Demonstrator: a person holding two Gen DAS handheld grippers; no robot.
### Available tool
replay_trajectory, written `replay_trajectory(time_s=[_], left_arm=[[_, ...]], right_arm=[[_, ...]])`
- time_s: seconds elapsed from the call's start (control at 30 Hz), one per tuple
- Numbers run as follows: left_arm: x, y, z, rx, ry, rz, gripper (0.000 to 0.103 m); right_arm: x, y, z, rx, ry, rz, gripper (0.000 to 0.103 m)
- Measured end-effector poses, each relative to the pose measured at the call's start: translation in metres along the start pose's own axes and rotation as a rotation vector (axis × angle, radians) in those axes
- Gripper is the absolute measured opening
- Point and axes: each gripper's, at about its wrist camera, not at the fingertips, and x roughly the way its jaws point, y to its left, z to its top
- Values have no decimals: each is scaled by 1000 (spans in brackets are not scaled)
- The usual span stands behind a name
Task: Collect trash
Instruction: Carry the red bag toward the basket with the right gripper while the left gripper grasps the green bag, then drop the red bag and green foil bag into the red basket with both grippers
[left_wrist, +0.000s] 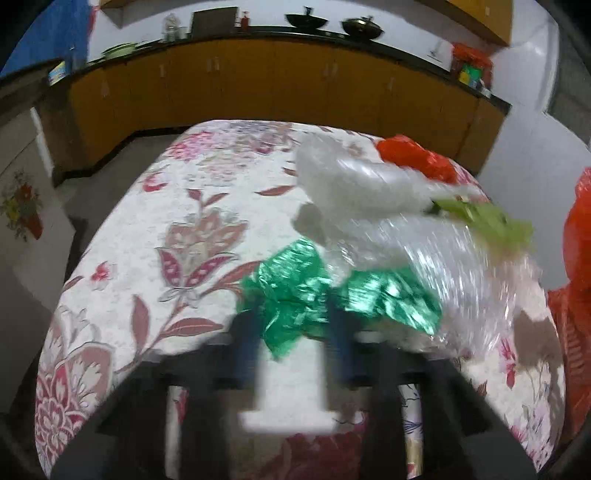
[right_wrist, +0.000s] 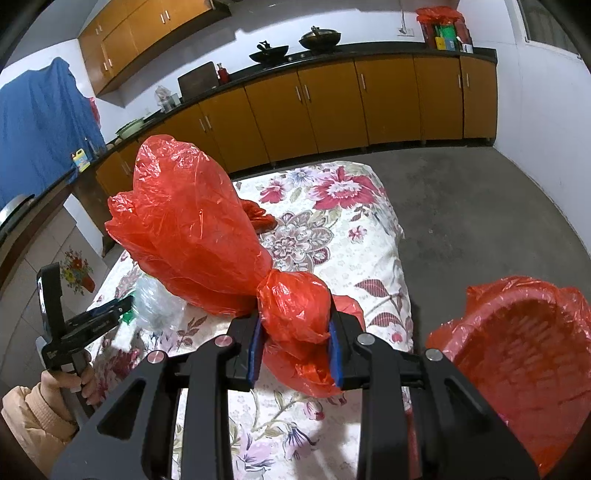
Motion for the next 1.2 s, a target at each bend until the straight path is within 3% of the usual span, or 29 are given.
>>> replay_trajectory(time_s=[0.1, 0.53, 0.57, 0.63, 0.67, 0.7, 0.97, 1.2], left_arm=[[2, -10, -4, 55, 4, -3, 2], [-50, 7, -14, 29, -88, -24, 2], [-52, 4, -13, 29, -92, -31, 5], [-51, -2, -10, 25, -90, -41, 23], [-49, -7, -9, 21, -89, -42, 41], [-47, -10, -8, 21, -88, -46, 45], [-8, -32, -4, 69, -4, -32, 44], [-9, -24, -6, 59, -10, -43, 13]], right_arm=[[0, -1, -3, 7, 3, 4, 29], [-19, 0, -7, 11, -25, 17, 29], [-20, 1, -8, 13, -25, 19, 29], [-21, 1, -10, 16, -24, 22, 29], [-22, 0, -11, 16, -24, 21, 29], [-23, 0, -12, 16, -24, 19, 29], [-29, -13, -14, 47, -26, -4, 29], [-30, -18, -18, 60, -23, -1, 29]])
